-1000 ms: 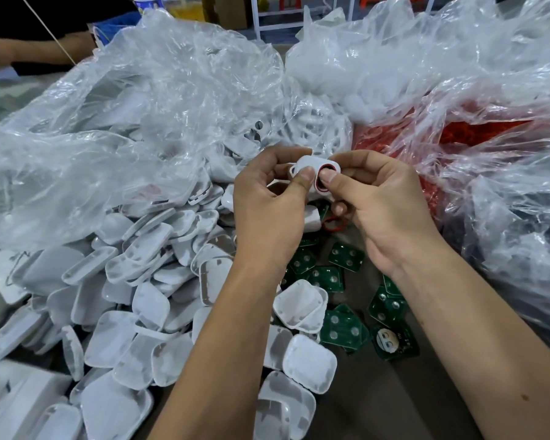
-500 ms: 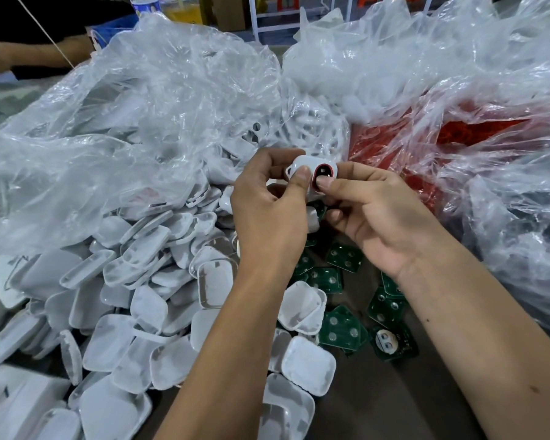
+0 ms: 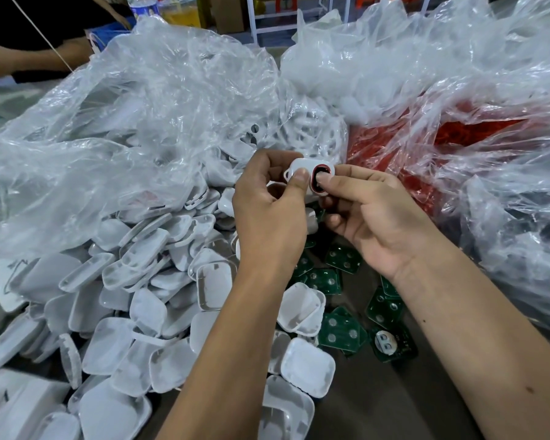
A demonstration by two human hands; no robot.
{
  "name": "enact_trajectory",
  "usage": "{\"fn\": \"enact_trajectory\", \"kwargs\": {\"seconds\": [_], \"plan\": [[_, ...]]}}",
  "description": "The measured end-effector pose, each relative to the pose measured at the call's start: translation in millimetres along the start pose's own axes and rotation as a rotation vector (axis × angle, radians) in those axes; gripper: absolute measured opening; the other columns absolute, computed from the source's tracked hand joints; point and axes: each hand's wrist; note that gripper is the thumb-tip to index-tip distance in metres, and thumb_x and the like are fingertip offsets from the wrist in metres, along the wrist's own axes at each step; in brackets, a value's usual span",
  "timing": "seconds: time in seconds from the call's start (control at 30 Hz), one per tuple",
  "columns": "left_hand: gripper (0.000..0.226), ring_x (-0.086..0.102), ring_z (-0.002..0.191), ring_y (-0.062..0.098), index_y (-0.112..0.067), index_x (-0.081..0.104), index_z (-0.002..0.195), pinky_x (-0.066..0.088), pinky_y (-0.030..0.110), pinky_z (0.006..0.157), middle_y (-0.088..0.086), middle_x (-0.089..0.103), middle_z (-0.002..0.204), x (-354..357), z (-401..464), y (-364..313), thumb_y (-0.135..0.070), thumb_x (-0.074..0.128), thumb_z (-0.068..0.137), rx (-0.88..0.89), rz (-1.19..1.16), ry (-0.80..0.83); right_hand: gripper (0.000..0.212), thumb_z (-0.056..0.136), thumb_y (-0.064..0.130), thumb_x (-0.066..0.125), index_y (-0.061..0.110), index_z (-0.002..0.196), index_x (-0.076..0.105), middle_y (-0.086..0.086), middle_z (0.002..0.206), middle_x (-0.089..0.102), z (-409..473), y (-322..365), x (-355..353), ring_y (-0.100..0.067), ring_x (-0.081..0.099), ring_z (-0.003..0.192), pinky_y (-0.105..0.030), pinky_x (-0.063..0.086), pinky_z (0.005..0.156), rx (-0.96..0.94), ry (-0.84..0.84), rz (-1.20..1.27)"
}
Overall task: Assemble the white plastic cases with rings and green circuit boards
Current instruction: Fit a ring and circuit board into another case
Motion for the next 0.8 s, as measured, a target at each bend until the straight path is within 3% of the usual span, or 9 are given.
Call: {"fn": "enact_trajectory", "kwargs": {"seconds": [0.13, 0.23, 0.3, 0.4, 0.53, 0.67, 0.8], "plan": [[0.007, 0.057, 0.069, 0.014, -0.019, 0.068, 0.099, 0.049, 0.024, 0.06, 0.005, 0.071, 0.096, 1, -1, 0, -0.012, 0.067, 0.098, 0.007, 0.006, 0.008, 0.012, 0.091, 0.0, 0.07, 0.008, 0.084, 0.075, -0.004, 0.073, 0.07, 0, -1, 1, -0.008, 0.053, 0.059, -0.019, 0.042, 0.048, -0.04, -0.028, 0.008], [0.007, 0.057, 0.071, 0.016, -0.02, 0.068, 0.098, 0.052, 0.035, 0.068, 0.004, 0.071, 0.095, 0, 0, 1, -0.013, 0.067, 0.097, 0.016, 0.017, -0.006, 0.01, 0.088, 0.001, 0.072, 0.008, 0.083, 0.076, -0.003, 0.071, 0.07, 0, -3, 2, -0.008, 0.053, 0.058, -0.018, 0.042, 0.048, -0.066, -0.012, 0.021], [0.008, 0.056, 0.071, 0.017, -0.02, 0.068, 0.097, 0.053, 0.039, 0.069, 0.007, 0.071, 0.094, 0, 0, 1, -0.012, 0.066, 0.097, 0.011, 0.01, -0.01, 0.005, 0.081, 0.004, 0.075, 0.008, 0.082, 0.077, -0.003, 0.071, 0.071, 0, -4, 3, -0.008, 0.054, 0.058, -0.018, 0.042, 0.047, -0.081, 0.004, 0.035], [0.01, 0.061, 0.071, 0.02, -0.022, 0.068, 0.096, 0.053, 0.033, 0.061, 0.009, 0.069, 0.092, 0, 0, -1, -0.013, 0.067, 0.095, 0.025, 0.008, -0.024, 0.009, 0.069, 0.011, 0.08, 0.011, 0.078, 0.08, -0.006, 0.074, 0.074, 0, -4, 1, -0.012, 0.055, 0.059, -0.02, 0.042, 0.048, -0.102, 0.022, 0.022], [0.011, 0.072, 0.084, 0.029, -0.024, 0.073, 0.097, 0.062, 0.05, 0.079, 0.007, 0.073, 0.09, -1, -1, -1, -0.014, 0.07, 0.094, 0.025, -0.008, -0.031, 0.015, 0.067, 0.014, 0.088, 0.018, 0.081, 0.082, -0.008, 0.08, 0.078, 1, -5, -2, -0.022, 0.06, 0.062, -0.028, 0.046, 0.051, -0.189, -0.024, -0.125], [0.011, 0.078, 0.085, 0.026, -0.015, 0.075, 0.105, 0.065, 0.039, 0.078, 0.01, 0.078, 0.092, 0, -4, -8, -0.02, 0.073, 0.096, -0.192, -0.27, 0.003, 0.013, 0.078, 0.014, 0.091, 0.021, 0.082, 0.08, -0.001, 0.075, 0.077, -1, -3, -3, -0.014, 0.067, 0.054, -0.038, 0.06, 0.053, -0.523, -0.174, -0.438], [0.027, 0.077, 0.088, 0.029, -0.003, 0.072, 0.107, 0.064, 0.033, 0.078, 0.028, 0.074, 0.109, 6, -8, -16, -0.028, 0.071, 0.094, -0.414, -0.613, 0.165, 0.025, 0.077, 0.009, 0.089, 0.028, 0.085, 0.075, 0.007, 0.078, 0.072, -3, -3, -3, -0.01, 0.067, 0.067, -0.019, 0.053, 0.059, -0.932, -0.322, -0.844]]}}
Point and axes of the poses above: each hand's wrist, its own z-axis towards the middle knuckle, its own x-axis out of the palm, y = z × x
